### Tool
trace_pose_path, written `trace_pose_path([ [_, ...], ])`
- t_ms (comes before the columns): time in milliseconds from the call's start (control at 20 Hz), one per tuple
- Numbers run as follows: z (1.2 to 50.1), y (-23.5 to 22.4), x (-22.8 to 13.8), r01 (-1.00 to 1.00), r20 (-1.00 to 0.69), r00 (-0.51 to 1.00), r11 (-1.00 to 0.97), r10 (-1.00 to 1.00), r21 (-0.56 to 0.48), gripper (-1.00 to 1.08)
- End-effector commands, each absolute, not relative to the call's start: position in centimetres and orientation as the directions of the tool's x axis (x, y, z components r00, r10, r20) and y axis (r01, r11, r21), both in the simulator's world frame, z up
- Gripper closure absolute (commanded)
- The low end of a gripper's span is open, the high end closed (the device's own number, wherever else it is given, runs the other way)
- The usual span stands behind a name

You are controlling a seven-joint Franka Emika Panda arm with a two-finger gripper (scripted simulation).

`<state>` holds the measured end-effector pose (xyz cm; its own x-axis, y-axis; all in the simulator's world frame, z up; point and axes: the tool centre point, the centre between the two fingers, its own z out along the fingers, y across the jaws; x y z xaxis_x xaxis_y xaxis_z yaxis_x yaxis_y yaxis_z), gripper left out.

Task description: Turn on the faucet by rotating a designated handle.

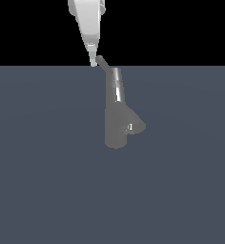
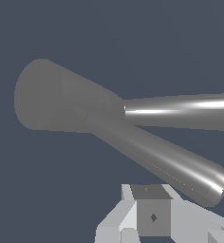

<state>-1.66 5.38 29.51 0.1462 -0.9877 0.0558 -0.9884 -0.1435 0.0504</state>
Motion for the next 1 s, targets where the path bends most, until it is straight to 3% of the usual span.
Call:
trace_pose_path([
  [0, 29.6, 3.8, -2.6, -0.989, 0.057, 0.136, -0.133, -0.989, 0.062, 1.08],
  [300, 30.1, 3.5, -3.3, -0.988, 0.056, 0.147, -0.144, -0.987, 0.058, 1.08],
  [950, 30.1, -5.0, -2.5, -0.989, 0.057, 0.139, -0.136, -0.989, 0.064, 1.08],
])
